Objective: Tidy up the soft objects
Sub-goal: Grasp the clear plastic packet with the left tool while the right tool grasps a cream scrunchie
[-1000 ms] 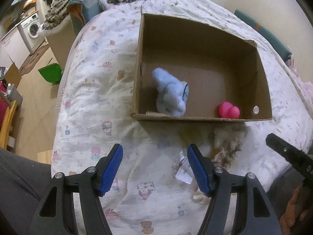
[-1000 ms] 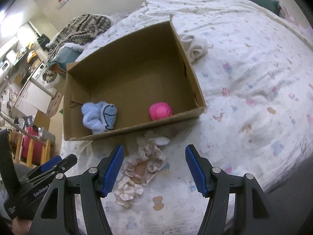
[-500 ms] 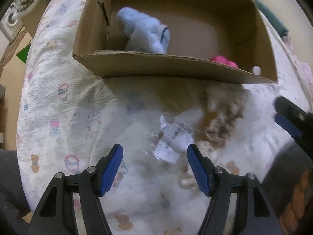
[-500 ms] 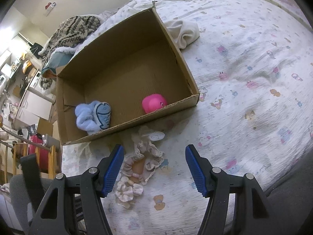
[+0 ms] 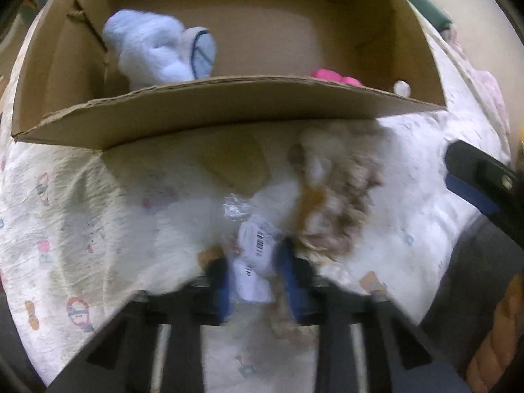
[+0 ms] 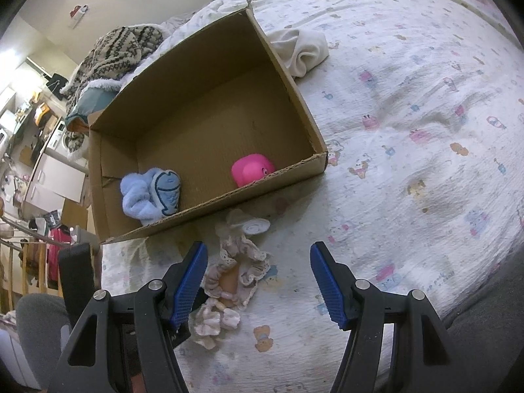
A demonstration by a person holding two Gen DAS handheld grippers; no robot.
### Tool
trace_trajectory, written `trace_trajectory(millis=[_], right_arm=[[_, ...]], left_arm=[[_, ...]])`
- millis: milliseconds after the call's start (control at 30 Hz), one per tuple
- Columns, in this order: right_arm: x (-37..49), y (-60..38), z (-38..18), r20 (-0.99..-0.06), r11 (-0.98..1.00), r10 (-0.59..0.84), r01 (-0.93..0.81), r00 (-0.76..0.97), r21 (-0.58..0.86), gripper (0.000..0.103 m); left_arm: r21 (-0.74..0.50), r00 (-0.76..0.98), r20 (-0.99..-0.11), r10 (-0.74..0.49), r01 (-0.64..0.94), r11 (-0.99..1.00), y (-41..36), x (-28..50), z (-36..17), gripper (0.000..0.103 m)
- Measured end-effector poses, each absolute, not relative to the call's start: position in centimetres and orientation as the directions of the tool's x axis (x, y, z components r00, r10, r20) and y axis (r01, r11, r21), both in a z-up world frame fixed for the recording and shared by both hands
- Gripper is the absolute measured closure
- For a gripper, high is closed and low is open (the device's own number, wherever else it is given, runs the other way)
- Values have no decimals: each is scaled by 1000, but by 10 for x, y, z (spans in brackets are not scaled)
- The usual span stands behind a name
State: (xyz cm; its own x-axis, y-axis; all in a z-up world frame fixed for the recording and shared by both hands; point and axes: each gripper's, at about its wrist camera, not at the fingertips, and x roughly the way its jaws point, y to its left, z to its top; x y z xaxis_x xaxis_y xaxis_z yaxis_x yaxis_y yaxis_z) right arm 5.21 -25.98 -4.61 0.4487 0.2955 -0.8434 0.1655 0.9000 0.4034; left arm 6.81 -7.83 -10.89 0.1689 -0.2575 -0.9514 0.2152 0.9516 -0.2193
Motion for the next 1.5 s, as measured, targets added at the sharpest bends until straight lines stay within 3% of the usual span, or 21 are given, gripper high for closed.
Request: trace_trajectory(millis=[333,800,967,1133,1200,1500], right_arm=[[51,-256,-50,-845,899,323,140,426,414,35],[45,-202,-103,-843,837,516,120,153,534,35],[48,-182,-113,-868,865,484,86,111,494,48],[45,-176,-117,-888,887,449,71,102,457,75],[42,-176,-113,-880,880,463,68,107,471,81],[20,-178,-71,-801,822,560,-27,212,568,83]], left_arm=[[-241,205,-941,-270,155,958,-48,43,-75,90],[-183,325,-925,-196,68,981,-18,29,-42,90],[-164,338,-927,-165,32,986,-15,34,-44,90],[-151,348,-926,-147,15,988,-14,35,-46,90],[-149,347,-927,-143,11,989,-12,35,-46,90],[-154,380,-914,-140,-5,988,-11,35,-40,91]])
